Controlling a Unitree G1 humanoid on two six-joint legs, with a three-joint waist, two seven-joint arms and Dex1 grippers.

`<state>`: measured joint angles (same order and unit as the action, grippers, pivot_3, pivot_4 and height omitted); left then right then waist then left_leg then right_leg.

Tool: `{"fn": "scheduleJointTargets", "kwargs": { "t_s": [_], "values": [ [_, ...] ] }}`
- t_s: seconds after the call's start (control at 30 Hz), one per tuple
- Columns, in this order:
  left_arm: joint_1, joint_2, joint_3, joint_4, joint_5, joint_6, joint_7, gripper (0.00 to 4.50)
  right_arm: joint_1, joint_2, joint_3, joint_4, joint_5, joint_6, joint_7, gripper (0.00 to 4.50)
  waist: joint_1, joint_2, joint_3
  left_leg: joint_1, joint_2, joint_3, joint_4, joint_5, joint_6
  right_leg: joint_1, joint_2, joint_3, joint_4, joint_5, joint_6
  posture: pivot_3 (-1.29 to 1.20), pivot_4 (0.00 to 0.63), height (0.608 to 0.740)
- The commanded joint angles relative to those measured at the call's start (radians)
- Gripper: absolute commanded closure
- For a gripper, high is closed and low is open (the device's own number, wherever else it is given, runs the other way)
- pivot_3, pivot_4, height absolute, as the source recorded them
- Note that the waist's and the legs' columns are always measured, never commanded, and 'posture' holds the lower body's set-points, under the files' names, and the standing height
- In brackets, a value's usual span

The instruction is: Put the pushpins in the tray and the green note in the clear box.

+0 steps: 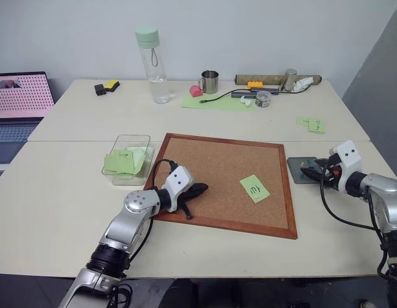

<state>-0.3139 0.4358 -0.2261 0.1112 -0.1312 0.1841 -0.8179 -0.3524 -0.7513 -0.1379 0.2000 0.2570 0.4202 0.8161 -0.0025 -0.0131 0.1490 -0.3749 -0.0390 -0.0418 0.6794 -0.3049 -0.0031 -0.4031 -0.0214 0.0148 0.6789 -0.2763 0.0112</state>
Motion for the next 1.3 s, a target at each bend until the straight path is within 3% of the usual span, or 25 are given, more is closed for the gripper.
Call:
{"fn": "scheduleJointTargets", "kwargs": {
  "t_s": [0.03, 0.23, 0.6, 0.9, 1.13, 1.3],
  "values": [
    [0.037, 0.022, -0.031, 0.045, 0.041, 0.034, -0.014, 4.50, 0.096, -0.044, 0.028, -0.261, 0.074, -0.013, 0.144, 0.94, 0.001, 0.000, 0.000, 0.000, 0.000, 0.000, 0.000, 0.000, 0.000, 0.000, 0.000, 0.000, 0.000, 0.000, 0.000, 0.00, 0.150, 0.740],
    [0.028, 0.019, -0.037, 0.051, 0.041, 0.034, -0.015, 4.50, 0.182, -0.009, 0.142, -0.419, 0.047, -0.039, 0.167, 0.94, -0.001, -0.001, -0.001, 0.001, 0.000, -0.001, 0.000, 0.000, 0.000, 0.001, 0.000, 0.000, 0.000, -0.001, 0.001, 0.00, 0.150, 0.740],
    [0.028, 0.023, -0.036, 0.048, 0.040, 0.036, -0.012, 4.50, 0.116, 0.100, 0.225, -0.314, 0.009, -0.094, 0.149, 0.94, 0.001, -0.002, -0.002, 0.001, 0.000, -0.001, 0.000, 0.000, 0.000, 0.001, 0.000, -0.001, 0.000, -0.001, 0.001, 0.00, 0.150, 0.740],
    [0.033, 0.019, -0.036, 0.047, 0.041, 0.036, -0.008, 4.50, 0.109, 0.119, 0.246, -0.249, -0.021, -0.151, 0.155, 2.63, 0.000, -0.002, -0.002, 0.001, 0.000, -0.001, 0.000, 0.000, 0.000, 0.001, 0.000, -0.001, 0.000, -0.001, 0.001, 0.00, 0.150, 0.740],
    [0.029, 0.017, -0.037, 0.052, 0.041, 0.034, -0.009, 4.50, 0.110, 0.120, 0.259, -0.240, -0.035, -0.179, 0.163, 4.34, 0.000, -0.002, -0.002, 0.001, 0.000, -0.001, 0.000, 0.000, 0.000, 0.001, 0.000, 0.000, 0.000, -0.001, 0.001, 0.00, 0.150, 0.740],
    [0.029, 0.017, -0.036, 0.052, 0.040, 0.038, -0.007, 4.50, 0.111, 0.111, 0.242, -0.289, -0.017, -0.182, 0.175, 4.47, 0.000, -0.002, -0.002, 0.002, 0.000, -0.001, 0.000, 0.000, 0.000, 0.001, 0.000, 0.000, 0.000, -0.001, 0.001, 0.00, 0.150, 0.740]
  ]
}}
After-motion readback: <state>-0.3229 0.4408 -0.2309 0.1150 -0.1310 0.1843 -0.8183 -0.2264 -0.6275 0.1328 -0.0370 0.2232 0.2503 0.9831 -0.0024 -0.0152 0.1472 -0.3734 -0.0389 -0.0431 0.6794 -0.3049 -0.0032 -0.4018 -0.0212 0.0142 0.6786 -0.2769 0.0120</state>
